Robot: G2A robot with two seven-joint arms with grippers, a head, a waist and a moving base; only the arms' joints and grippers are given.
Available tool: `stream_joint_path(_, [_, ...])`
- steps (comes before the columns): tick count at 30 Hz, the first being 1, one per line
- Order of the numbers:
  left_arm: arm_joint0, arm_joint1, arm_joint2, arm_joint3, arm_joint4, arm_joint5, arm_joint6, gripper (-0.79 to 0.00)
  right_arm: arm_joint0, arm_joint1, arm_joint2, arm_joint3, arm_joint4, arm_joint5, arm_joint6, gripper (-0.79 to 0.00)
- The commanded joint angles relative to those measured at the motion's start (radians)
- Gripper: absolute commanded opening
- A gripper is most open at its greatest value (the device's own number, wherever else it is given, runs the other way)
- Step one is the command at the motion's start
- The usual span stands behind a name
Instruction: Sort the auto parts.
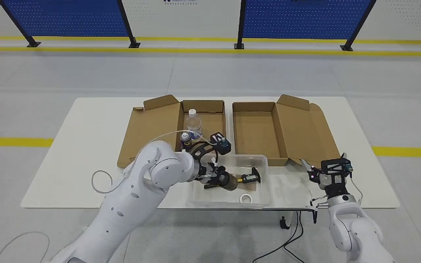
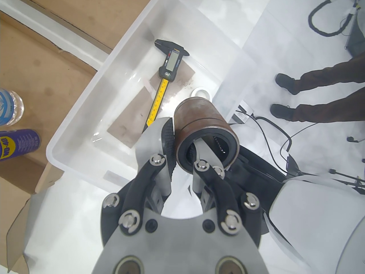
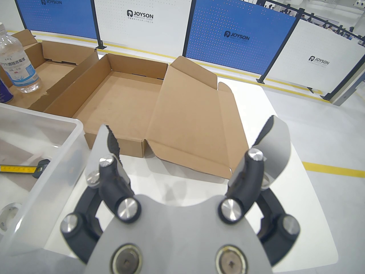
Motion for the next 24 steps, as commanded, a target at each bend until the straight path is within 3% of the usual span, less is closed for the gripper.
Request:
stream_joint_path(1, [0.019,0.006,-0.012,-0.028,-0.007,0.0,-0.013,-0.785,0.0,0.0,0.0,0.0,0.0,0.0,0.0,0.0])
stream_joint_path(12, [0.017,0.018,-0.035,-0.015,-0.044,-0.026,0.016,-0.785,0.0,0.0,0.0,0.0,0.0,0.0,0.0,0.0])
stream_joint_path(19, [-0.06,0.018,-0.035,0.022,0.002,-0.029,0.048,-0.785,0.0,0.0,0.0,0.0,0.0,0.0,0.0,0.0])
stream_joint_path(24, [-0.141,0.009,-0.018,0.112,0.041,-0.02,0.1,-0.785,0.0,0.0,0.0,0.0,0.0,0.0,0.0,0.0])
